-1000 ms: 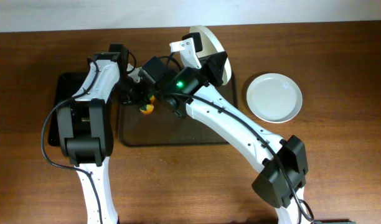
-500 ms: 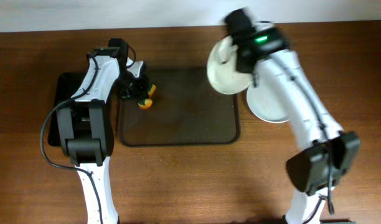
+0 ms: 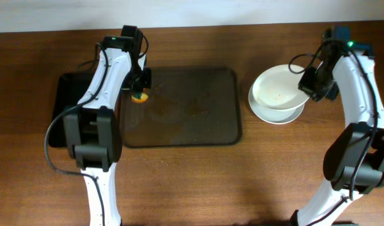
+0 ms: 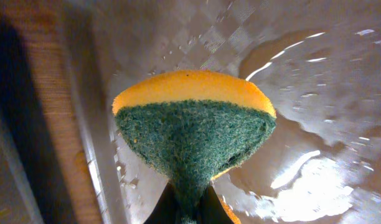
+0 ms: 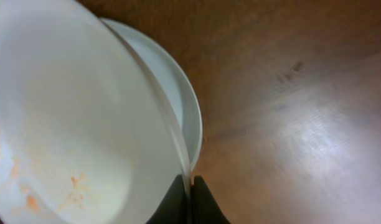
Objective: Clean dirty plates on tray and stack at the side
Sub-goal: 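Lift the plate with the right gripper and stack it on the side plates, then place the sponge into the black tray with the left gripper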
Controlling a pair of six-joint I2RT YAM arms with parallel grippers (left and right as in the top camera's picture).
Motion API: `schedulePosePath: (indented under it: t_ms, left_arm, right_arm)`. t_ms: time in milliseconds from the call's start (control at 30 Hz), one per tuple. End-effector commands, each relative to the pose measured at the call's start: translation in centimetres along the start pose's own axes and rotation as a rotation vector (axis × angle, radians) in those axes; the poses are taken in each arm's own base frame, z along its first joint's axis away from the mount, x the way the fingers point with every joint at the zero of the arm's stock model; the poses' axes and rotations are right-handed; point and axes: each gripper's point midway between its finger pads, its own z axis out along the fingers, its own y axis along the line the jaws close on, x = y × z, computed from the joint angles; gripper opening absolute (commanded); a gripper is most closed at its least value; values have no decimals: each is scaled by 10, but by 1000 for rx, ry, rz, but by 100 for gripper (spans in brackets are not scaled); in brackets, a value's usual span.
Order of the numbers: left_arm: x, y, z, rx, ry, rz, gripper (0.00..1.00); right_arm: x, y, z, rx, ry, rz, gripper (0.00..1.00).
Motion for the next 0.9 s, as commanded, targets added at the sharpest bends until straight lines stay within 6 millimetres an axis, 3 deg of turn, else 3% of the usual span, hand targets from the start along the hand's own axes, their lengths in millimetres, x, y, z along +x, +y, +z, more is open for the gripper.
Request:
schedulePosePath:
  t_ms: [0, 67, 133, 200, 233, 300, 333, 400, 467, 533, 667, 867]
  left_arm:
    - [-16, 4, -77, 7, -182, -23, 0]
    - [-13, 5, -91, 9, -199, -25, 0]
    - [-7, 7, -94, 0, -186, -26, 0]
    - [0, 15, -94, -46, -161, -29, 0]
    - [4, 21, -94, -74, -147, -32, 0]
    - [13, 35, -94, -102, -109, -58, 0]
    - [19, 49, -94, -141, -85, -120, 0]
    - [25, 75, -95, -186, -67, -193, 0]
    - [22, 93, -92, -189, -78, -234, 0]
    - [26, 128, -72, -197, -71, -381, 0]
    - [30, 149, -45, -203, -68, -430, 0]
    - [40, 174, 0, -219, -81, -524, 0]
  right_arm:
    - [9, 3, 27, -26, 12, -2, 5]
    - [13, 5, 45, -39, 8, -2, 11]
    - [19, 6, 54, -49, 23, -3, 50]
    - [20, 9, 49, -69, 33, -4, 68]
    - [17, 12, 41, -77, 19, -11, 69]
    - [10, 38, 8, -163, -42, -101, 70]
    - [8, 61, -19, -229, -90, -163, 73]
    - [11, 96, -49, -289, -154, -237, 87]
    - [22, 127, -57, -323, -180, -307, 96]
    - [54, 180, -59, -363, -190, -441, 99]
    - [71, 202, -53, -356, -190, -502, 98]
    - [76, 200, -49, -346, -169, -506, 98]
